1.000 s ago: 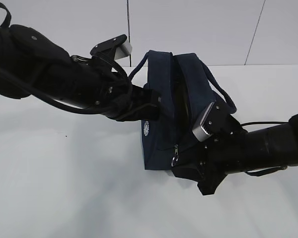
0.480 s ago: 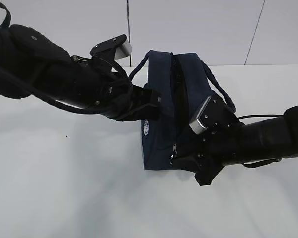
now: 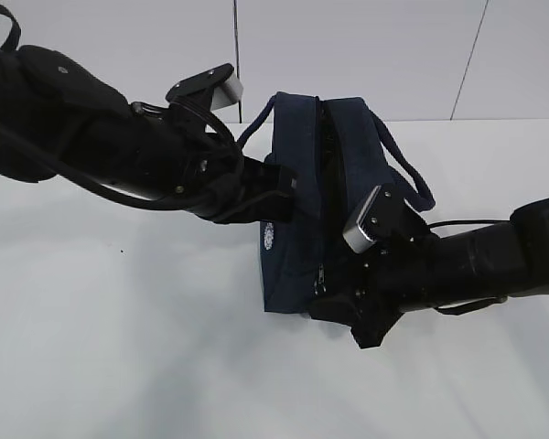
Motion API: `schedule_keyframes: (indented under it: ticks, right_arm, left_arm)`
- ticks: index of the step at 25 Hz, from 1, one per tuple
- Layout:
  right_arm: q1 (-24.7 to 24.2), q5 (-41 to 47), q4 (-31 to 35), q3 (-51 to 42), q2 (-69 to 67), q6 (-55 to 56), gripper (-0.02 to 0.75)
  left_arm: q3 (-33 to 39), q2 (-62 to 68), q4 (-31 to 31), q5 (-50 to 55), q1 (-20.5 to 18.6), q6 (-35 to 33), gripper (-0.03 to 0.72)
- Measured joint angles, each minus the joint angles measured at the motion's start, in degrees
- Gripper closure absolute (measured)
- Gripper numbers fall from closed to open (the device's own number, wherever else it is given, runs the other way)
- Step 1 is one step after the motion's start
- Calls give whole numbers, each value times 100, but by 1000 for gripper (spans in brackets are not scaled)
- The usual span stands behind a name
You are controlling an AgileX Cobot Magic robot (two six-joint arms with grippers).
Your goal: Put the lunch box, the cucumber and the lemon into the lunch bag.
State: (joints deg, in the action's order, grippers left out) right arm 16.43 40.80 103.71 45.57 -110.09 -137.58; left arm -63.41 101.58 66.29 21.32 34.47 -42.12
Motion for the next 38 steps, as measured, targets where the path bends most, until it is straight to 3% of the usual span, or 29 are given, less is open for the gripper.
schedule_keyframes:
  ticks: [24,38]
  right_arm:
    - [0,199,-19,173,-239,0,405]
    - [0,279,-40,455,-379,10,456]
  left_arm:
    - [0,0,-11,0,0,0,694]
    - [0,0,-11,-11,0,0,694]
